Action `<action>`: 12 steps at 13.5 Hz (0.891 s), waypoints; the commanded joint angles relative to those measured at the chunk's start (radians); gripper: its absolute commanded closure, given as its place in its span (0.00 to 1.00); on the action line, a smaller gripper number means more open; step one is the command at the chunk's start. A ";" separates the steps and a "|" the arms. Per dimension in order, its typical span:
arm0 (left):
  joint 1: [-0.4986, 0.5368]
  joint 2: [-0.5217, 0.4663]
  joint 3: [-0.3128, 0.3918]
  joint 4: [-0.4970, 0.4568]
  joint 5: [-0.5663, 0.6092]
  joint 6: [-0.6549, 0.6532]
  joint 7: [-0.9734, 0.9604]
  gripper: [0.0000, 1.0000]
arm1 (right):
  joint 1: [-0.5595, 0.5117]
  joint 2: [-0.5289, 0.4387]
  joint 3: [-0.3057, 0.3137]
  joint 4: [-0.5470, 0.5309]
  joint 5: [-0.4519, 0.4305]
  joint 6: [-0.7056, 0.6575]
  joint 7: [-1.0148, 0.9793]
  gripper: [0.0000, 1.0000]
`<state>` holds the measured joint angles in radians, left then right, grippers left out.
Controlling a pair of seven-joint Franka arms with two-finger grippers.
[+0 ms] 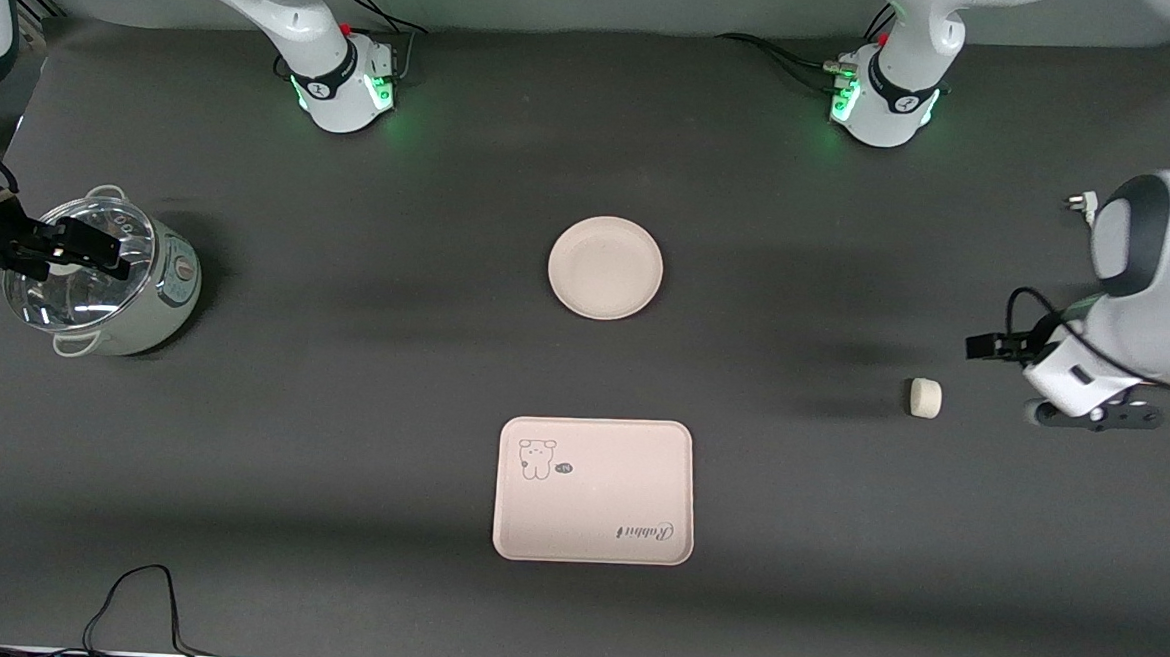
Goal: Place bun in plate and plate on tray
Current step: 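Reach the left gripper down to the cream bun and grasp it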
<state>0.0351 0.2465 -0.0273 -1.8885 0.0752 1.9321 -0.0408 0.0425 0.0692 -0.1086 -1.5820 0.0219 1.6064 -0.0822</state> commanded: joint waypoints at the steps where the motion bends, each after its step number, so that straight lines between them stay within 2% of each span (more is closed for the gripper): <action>1: 0.008 0.078 0.004 -0.098 -0.009 0.180 -0.010 0.00 | 0.008 -0.025 -0.002 -0.021 -0.023 -0.005 -0.016 0.00; 8: 0.008 0.258 0.004 -0.100 -0.009 0.385 -0.019 0.00 | 0.008 -0.025 -0.002 -0.021 -0.023 -0.005 -0.017 0.00; 12: 0.016 0.277 0.004 -0.100 -0.011 0.416 -0.019 0.00 | 0.008 -0.025 -0.002 -0.023 -0.023 -0.005 -0.018 0.00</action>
<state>0.0438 0.5265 -0.0217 -1.9917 0.0731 2.3423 -0.0507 0.0426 0.0688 -0.1086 -1.5836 0.0219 1.6058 -0.0823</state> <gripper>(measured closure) 0.000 0.000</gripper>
